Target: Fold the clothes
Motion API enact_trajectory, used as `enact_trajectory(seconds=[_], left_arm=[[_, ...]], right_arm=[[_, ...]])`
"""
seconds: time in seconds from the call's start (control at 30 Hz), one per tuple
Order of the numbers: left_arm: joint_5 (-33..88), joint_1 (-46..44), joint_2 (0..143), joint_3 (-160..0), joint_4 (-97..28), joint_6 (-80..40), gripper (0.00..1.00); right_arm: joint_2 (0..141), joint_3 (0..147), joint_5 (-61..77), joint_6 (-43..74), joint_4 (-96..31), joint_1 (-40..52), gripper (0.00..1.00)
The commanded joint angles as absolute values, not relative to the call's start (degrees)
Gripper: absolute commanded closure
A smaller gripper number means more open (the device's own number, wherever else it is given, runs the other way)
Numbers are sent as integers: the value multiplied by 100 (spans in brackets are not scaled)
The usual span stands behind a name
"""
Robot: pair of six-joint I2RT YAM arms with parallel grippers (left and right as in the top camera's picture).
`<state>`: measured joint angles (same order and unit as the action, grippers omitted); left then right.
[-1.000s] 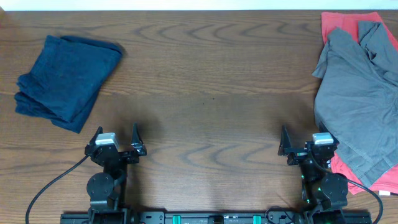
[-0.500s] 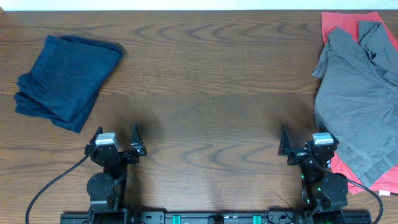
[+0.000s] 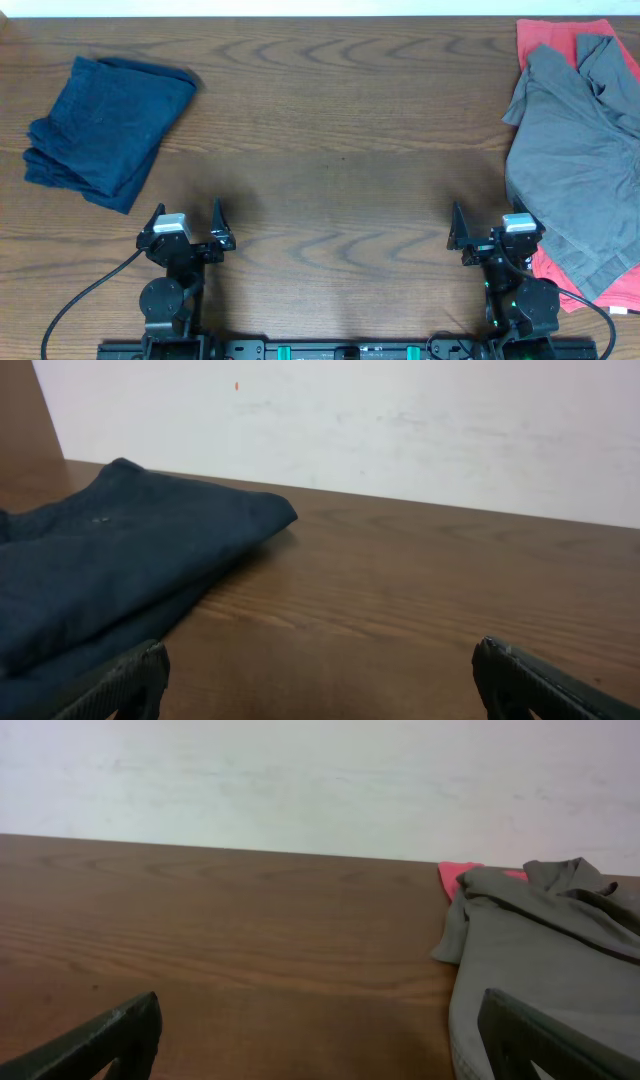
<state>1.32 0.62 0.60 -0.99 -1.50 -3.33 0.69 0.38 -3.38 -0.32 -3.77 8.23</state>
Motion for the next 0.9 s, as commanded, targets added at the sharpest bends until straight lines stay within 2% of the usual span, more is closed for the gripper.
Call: enact_trajectory(seconds=[0.0, 0.4, 0.53, 0.87], left_arm=[[84, 40, 23, -25, -405, -325, 2], [86, 40, 25, -25, -405, -327, 2], [113, 40, 34, -25, -405, -886, 2], [1076, 40, 506, -639, -644, -998, 2]], right_arm=[[38, 32, -266, -89, -403, 832, 1], [38, 32, 237, -58, -401, 832, 1], [38, 34, 305, 346, -403, 832, 1], [285, 666, 303, 484, -1096, 832, 1]])
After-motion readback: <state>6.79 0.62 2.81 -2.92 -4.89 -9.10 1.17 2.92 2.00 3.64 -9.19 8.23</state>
